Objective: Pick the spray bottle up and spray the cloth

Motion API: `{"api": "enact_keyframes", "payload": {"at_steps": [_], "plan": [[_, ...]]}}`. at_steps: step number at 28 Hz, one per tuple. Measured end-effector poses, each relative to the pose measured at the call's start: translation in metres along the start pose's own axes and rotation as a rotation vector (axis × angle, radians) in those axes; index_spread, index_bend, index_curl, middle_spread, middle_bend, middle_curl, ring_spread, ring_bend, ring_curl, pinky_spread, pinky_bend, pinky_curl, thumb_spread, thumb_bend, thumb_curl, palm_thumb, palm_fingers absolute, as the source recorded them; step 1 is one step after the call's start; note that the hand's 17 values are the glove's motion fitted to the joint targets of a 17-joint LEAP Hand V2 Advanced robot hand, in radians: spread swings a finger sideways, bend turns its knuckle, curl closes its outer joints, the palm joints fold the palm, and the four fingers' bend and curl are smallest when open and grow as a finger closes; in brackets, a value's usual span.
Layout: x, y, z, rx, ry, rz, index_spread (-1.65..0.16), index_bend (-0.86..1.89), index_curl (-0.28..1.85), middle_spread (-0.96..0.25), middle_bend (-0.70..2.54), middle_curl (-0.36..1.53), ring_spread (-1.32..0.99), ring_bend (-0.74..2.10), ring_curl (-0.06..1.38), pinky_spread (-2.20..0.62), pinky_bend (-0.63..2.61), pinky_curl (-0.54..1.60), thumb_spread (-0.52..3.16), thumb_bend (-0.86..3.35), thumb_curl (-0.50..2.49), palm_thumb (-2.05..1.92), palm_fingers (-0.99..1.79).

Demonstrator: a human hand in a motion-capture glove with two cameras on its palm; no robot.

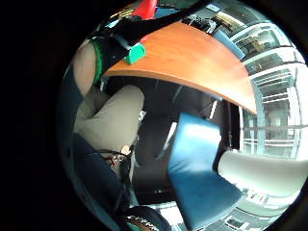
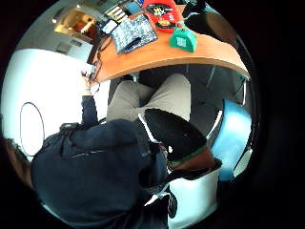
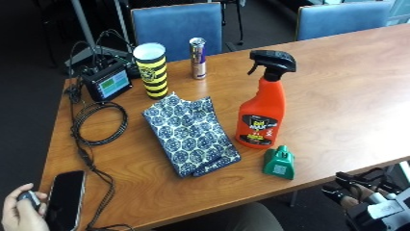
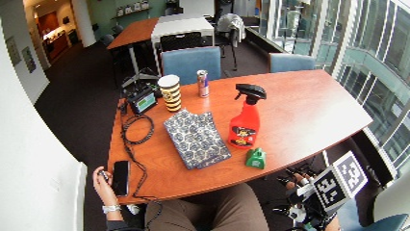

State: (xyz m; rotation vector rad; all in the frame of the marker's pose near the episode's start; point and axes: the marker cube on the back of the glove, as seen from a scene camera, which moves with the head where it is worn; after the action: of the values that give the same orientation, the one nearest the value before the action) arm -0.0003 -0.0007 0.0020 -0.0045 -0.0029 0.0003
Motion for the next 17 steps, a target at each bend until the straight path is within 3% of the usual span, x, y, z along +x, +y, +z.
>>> {"api": "enact_keyframes", "payload": {"at_steps": [9,17], "plan": [[0.001,-0.012,-0.001,0.013,0.004,-0.003,-0.40,0.18,0.27,-0.09,0.17,0.22,-0.07,0.32,0.24,0.24,0.33,0.25,1.08,0.10,0.17,0.39,0.60],[-0.020,-0.065,-0.007,0.069,0.018,-0.059,-0.41,0.17,0.29,-0.09,0.18,0.24,-0.07,0.32,0.26,0.24,0.31,0.27,1.13,0.07,0.21,0.42,0.61]]}}
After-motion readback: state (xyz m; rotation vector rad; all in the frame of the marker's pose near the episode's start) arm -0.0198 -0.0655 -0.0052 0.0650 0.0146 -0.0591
